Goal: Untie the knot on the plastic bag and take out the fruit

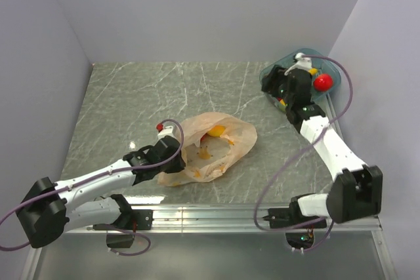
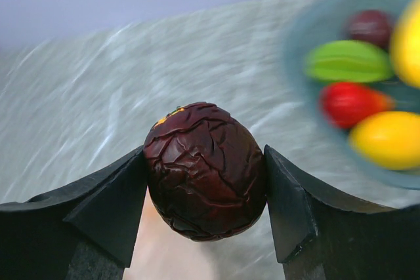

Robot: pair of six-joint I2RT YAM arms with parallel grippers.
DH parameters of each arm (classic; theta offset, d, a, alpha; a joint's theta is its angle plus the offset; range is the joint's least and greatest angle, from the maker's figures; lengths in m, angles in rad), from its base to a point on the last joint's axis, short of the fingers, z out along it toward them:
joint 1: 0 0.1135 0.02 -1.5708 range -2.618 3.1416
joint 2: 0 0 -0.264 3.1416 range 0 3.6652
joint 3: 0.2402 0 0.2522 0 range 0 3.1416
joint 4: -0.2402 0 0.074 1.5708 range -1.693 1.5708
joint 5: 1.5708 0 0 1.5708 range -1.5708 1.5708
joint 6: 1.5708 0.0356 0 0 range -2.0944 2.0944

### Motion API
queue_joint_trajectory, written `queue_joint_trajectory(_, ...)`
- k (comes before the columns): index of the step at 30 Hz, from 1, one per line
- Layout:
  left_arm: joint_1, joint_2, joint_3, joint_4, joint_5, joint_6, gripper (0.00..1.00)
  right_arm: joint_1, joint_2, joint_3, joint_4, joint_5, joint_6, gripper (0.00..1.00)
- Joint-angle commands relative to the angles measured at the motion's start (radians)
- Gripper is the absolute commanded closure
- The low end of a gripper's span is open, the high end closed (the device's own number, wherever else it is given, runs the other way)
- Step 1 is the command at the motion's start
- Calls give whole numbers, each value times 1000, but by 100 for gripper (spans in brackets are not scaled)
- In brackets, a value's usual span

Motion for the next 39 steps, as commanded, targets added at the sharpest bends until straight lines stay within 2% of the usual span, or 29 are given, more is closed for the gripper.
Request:
queue_joint_trajectory(1, 1, -38, -6, 27, 0, -9, 99, -131, 110, 60, 86, 126, 128, 73)
queue_joint_trajectory(4, 1, -41, -6, 29, 4, -12, 100, -214, 242, 126, 97, 142, 179, 70)
queue_joint_trajectory(7, 1, -50, -14, 31, 5, -19, 99, -245, 382, 236, 62, 171, 203, 56)
queue_joint_trajectory(8, 1, -57, -22, 35, 5, -20, 100, -274, 444, 268, 48, 181, 206, 45)
queue_joint_trajectory(11, 1, -60, -32, 47, 11, -26, 100, -288, 539, 371, 17, 178, 187, 22)
queue_joint_trajectory(13, 1, -55, -34, 52, 15, -24, 100, -290, 575, 431, -6, 182, 173, 12)
queue_joint_trajectory(15, 1, -41, -31, 52, 17, -21, 100, -288, 581, 462, -19, 177, 157, 8)
queue_joint_trajectory(20, 1, -35, -23, 54, 20, -16, 99, -287, 520, 422, -7, 174, 140, 6)
queue_joint_trajectory(24, 1, -41, -19, 46, 12, -18, 100, -255, 417, 333, 11, 100, 69, 7)
queue_joint_trajectory(27, 1, -46, -10, 28, 0, -20, 100, -166, 301, 246, 25, 34, -27, 12)
queue_joint_trajectory(31, 1, -58, -2, 15, -9, -20, 99, 16, 135, 143, 20, -47, -171, 23)
queue_joint_trajectory(39, 1, -72, 38, -31, -48, -20, 99, 349, 15, 8, -85, -298, -329, 24)
